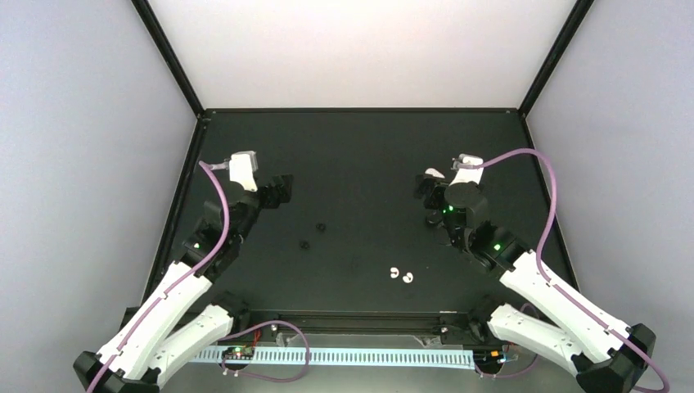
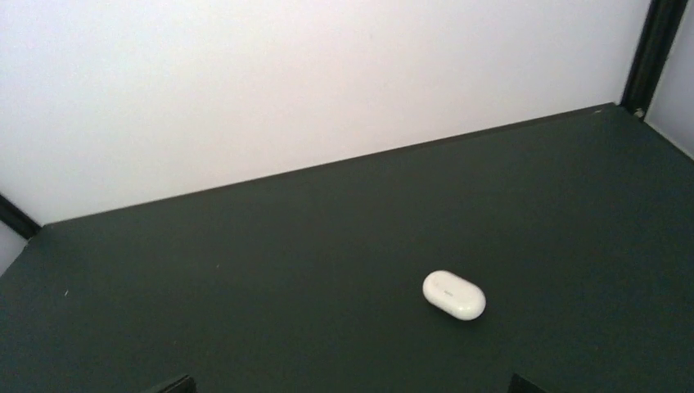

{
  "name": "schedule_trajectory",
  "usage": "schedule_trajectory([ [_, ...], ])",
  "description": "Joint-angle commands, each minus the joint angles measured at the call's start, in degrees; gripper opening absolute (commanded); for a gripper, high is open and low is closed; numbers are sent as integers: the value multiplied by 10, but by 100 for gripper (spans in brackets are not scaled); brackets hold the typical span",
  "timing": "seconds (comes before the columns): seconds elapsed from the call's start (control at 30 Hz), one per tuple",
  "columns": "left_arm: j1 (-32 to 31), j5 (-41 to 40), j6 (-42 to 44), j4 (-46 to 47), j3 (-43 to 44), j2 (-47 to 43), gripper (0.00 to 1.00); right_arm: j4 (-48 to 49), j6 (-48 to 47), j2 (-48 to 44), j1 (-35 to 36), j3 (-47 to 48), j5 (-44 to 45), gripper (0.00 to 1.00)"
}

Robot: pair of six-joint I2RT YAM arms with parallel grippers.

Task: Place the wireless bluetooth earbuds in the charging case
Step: Move the charging case to the center of the board.

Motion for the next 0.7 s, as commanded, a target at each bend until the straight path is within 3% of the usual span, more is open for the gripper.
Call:
schedule_trajectory([
  [0.0, -3, 3, 13, 6, 16, -16, 99, 55, -25, -25, 1, -35, -26, 100],
  [0.13, -2, 7, 42, 6, 7, -33, 99, 53, -66, -35, 1, -26, -85, 100],
  [0.37, -2, 7, 79, -6, 0, -50, 99, -43, -62, 58, 0, 48, -100, 100],
  [0.5, -3, 2, 76, -9, -2, -56, 99, -49, -28, 97, -8, 46, -104, 100],
  [0.67, -2, 7, 68, -9, -3, -57, 99, -53, 51, 147, -74, 29, -155, 96],
])
